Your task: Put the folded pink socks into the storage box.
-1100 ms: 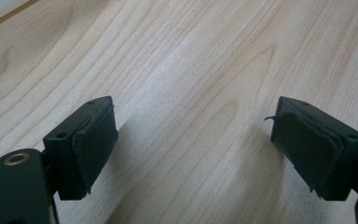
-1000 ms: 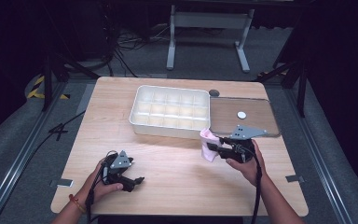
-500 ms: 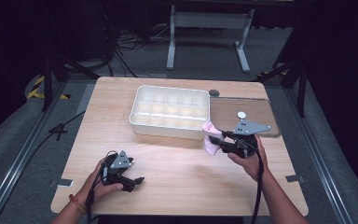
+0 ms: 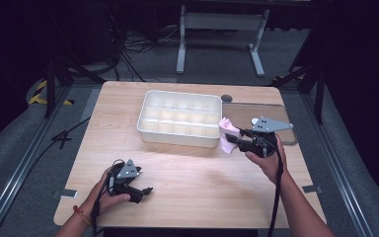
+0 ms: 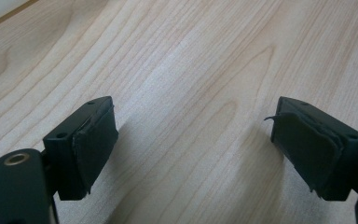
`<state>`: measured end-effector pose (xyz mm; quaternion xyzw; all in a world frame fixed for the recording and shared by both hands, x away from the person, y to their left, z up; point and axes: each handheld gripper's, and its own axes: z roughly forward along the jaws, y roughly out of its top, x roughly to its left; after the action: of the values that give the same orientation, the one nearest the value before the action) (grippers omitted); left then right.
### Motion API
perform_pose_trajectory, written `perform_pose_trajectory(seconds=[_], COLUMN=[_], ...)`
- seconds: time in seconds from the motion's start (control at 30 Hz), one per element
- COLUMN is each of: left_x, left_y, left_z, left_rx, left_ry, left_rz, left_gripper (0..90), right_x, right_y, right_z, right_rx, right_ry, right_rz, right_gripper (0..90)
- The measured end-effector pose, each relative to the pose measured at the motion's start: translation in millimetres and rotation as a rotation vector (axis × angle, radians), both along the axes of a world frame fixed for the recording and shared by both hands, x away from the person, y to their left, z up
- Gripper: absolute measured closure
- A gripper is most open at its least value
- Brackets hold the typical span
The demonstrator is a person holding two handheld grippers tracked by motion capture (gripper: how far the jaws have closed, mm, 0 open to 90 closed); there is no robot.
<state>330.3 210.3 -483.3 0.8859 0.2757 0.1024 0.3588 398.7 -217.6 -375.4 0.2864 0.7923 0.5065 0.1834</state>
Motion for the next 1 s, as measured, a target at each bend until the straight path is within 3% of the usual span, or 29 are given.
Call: perform_pose_trajectory(seconds=[0.3, 0.5, 1.0], left_x=[-0.3, -0.3, -0.4], left_y=[0.0, -0.1, 0.0], left_z=[0.2, -0.1, 0.1], left_rx=[0.003, -0.003, 0.001], left_ry=[-0.001, 0.001, 0.001], left_rz=[0.002, 0.003, 0.003], left_gripper=[14.2, 14.2, 14.2], right_x=[7.3, 13.8, 29.9], right_y=[5.0, 10.5, 20.1], right_z=[1.3, 3.6, 10.3], right_rx=[0.014, -0.012, -0.011], right_ry=[0.002, -0.005, -0.025], right_rz=[0.002, 0.011, 0.007], right_gripper=[64.9, 64.7, 64.8])
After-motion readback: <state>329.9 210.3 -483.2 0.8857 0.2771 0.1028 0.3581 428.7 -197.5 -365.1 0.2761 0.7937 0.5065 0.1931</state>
